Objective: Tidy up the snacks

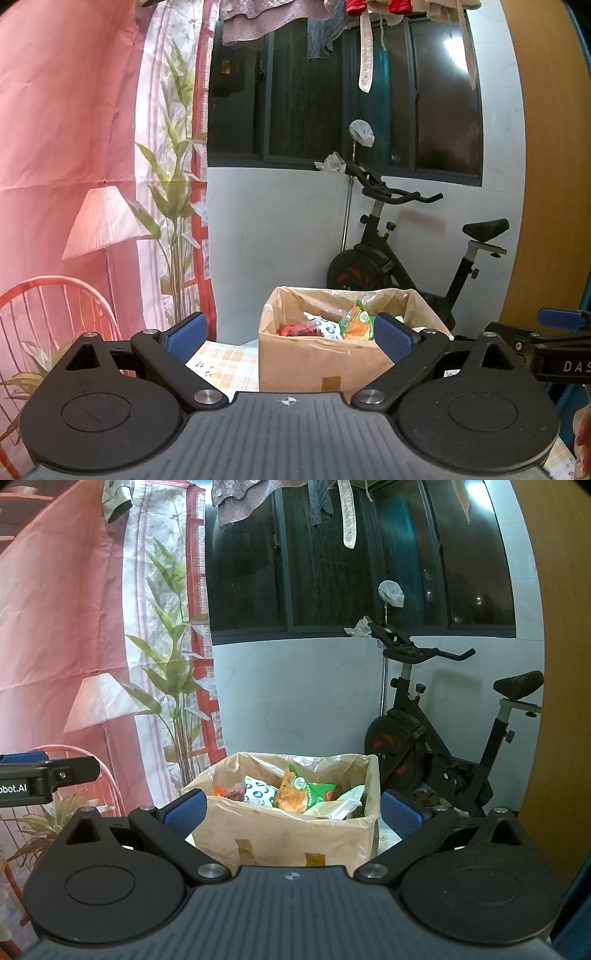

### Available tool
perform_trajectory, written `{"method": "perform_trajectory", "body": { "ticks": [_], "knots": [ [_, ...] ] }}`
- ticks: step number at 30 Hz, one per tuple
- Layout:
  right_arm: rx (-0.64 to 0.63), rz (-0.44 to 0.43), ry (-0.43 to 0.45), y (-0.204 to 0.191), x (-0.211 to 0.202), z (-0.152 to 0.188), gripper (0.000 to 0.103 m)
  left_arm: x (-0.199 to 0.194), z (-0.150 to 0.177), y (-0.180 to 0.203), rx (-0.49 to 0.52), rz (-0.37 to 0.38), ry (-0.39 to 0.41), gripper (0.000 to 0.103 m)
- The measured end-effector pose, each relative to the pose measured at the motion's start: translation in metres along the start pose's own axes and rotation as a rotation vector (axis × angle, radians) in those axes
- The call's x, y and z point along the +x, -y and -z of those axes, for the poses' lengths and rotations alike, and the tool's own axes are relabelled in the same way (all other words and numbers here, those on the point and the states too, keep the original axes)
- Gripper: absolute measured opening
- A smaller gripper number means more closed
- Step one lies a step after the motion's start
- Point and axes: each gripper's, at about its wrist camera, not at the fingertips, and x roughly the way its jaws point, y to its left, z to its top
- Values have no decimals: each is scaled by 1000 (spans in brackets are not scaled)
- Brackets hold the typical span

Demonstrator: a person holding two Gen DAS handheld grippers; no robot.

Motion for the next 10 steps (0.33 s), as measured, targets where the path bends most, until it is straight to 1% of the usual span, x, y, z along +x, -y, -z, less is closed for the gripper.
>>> {"method": "perform_trajectory", "body": {
  "ticks": [10],
  "knots": [
    [-1, 0, -1, 0, 0, 0, 102, 0, 0, 0, 0, 9, 7, 98]
  ]
}}
